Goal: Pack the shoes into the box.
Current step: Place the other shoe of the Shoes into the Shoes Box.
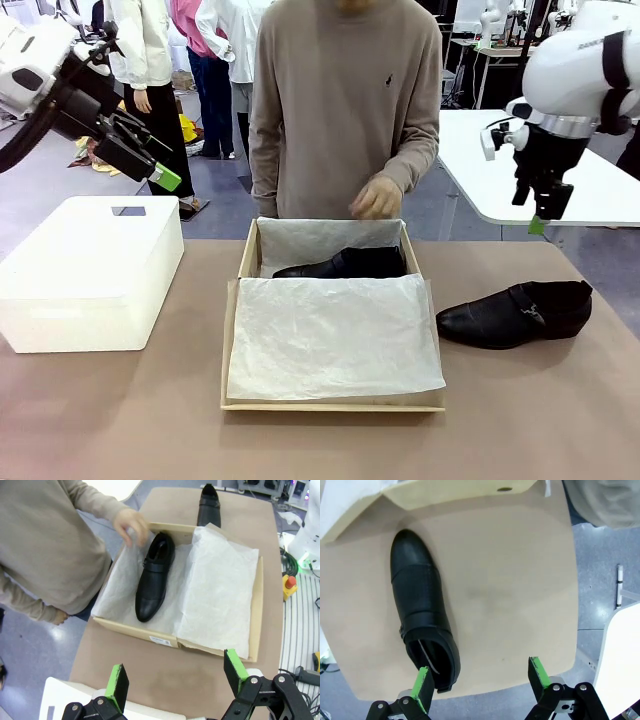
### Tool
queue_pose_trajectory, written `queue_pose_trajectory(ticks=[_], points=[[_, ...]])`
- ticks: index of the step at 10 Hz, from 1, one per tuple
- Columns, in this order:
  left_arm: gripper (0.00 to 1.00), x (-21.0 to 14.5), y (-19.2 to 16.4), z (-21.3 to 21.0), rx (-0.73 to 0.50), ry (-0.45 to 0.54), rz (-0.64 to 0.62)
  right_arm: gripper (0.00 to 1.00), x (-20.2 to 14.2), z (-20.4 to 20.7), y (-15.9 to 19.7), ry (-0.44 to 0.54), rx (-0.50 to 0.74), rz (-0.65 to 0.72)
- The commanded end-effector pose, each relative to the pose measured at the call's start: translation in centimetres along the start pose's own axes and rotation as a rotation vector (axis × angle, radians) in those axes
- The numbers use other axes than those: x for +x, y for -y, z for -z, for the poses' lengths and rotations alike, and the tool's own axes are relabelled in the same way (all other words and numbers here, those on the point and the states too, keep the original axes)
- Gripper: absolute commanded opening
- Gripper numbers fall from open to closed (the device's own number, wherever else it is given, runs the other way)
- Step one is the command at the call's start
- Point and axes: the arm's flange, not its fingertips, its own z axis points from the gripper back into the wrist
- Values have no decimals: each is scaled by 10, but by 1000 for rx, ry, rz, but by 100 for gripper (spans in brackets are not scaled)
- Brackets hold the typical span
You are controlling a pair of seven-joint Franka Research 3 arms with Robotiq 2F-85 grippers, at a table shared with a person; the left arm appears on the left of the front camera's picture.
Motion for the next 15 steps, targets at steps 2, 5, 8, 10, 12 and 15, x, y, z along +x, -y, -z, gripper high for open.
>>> queue_pose_trajectory(ticks=[2,5,8,10,12,15], points=[[100,-1,-1,-1,-10,16,12,100,-29,9,-25,27,-21,-22],[100,-1,-1,-1,-10,16,12,100,-44,19,-38,11,-2,-3],[100,-1,-1,-1,-10,16,12,100,-38,15,-31,5,15,17],[100,-1,-1,-1,-10,16,12,100,-38,15,-31,5,15,17],[100,-1,-1,-1,-10,16,12,100,-38,15,-31,5,15,17],[100,-1,-1,-1,-10,16,12,100,-42,27,-39,27,-3,-8]])
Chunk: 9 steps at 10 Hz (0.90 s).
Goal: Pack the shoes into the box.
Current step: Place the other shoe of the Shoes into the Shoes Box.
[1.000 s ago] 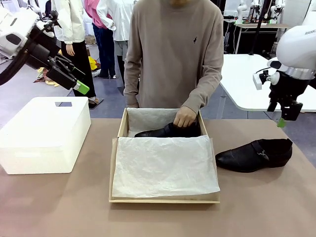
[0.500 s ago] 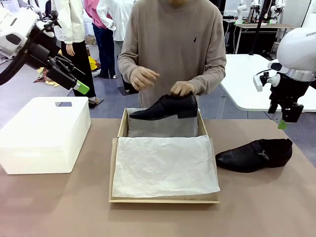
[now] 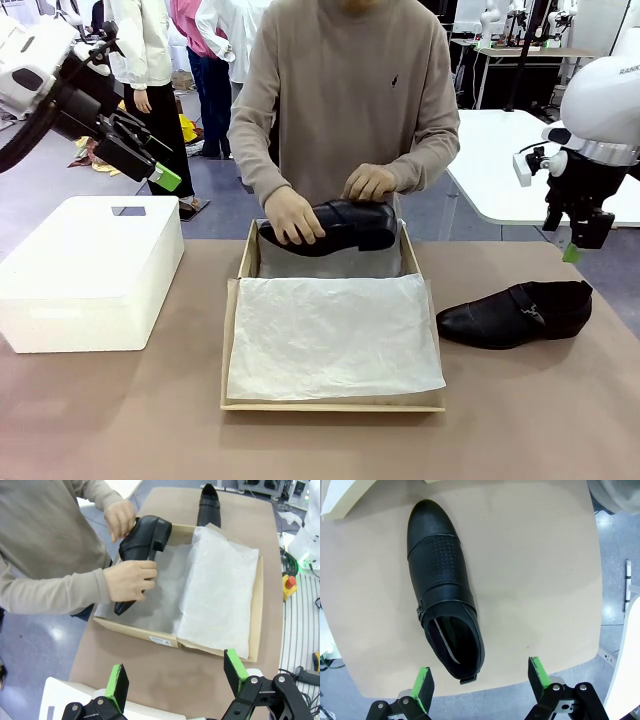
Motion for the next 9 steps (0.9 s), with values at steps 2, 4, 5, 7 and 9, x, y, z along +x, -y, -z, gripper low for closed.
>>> queue_pose_trajectory(ticks=[2,4,5,7,9], points=[[100,-1,-1,-1,-10,16,12,100,-9,22,-6,33,-21,-32],[100,-1,-1,-1,-10,16,12,100,-14,36,-3,38,-2,-38],[100,-1,-1,-1,-10,16,12,100,-17,41,0,39,3,-38],[100,-1,-1,-1,-10,16,12,100,-23,53,4,45,16,-28],[100,-1,-1,-1,-10,16,12,100,-28,62,12,52,24,-17]])
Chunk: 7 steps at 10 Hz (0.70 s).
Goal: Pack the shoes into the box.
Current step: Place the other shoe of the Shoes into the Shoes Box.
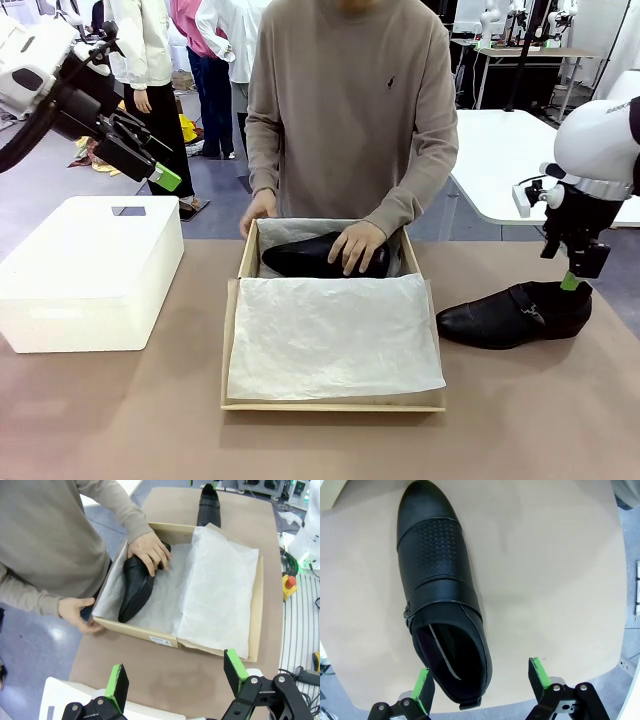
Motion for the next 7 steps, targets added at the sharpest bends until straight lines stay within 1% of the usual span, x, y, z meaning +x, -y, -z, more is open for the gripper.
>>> queue_pose_trajectory(ticks=[1,7], points=[[100,-1,-1,-1,-10,16,12,100,-9,6,12,36,-12,-20],[100,-1,-1,-1,-10,16,12,100,-12,17,34,41,25,-10]])
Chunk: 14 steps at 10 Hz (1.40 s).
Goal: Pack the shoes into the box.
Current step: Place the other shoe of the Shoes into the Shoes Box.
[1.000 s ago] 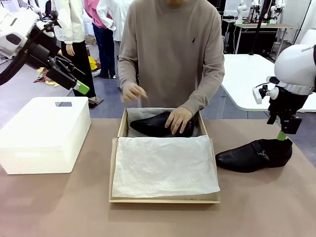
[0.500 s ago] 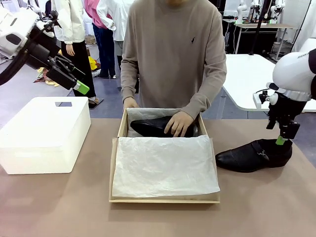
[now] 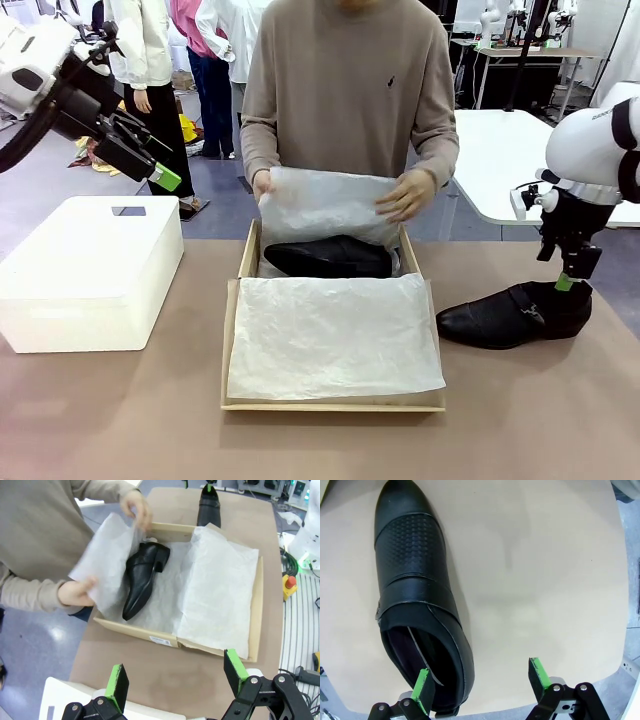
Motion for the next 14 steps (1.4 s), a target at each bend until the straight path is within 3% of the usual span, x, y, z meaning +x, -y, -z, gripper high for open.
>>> queue_pose_trajectory(ticks=[1,14], points=[[100,-1,-1,-1,-10,16,12,100,-4,1,9,35,10,-27],[100,-1,-1,-1,-10,16,12,100,-7,45,9,44,63,16]])
